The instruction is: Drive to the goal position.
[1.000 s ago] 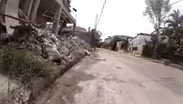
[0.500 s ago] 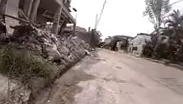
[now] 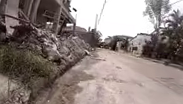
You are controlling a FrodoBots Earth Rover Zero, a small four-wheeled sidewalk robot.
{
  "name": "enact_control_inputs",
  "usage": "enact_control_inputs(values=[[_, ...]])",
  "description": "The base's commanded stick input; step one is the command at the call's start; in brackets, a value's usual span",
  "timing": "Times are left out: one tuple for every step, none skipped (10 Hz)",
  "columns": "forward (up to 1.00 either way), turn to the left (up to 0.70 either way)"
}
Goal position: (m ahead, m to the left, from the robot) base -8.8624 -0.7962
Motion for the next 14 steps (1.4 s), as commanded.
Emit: enact_control_inputs(values=[[0.06,0.00],[0.06,0.00],[0.06,0.00],[0.06,0.00],[0.06,0.00],[0.06,0.00],[0.06,0.00],[0.06,0.00],[0.06,0.00],[0.06,0.00],[0.06,0.00],[0.06,0.00],[0.06,0.00],[0.06,0.00]])
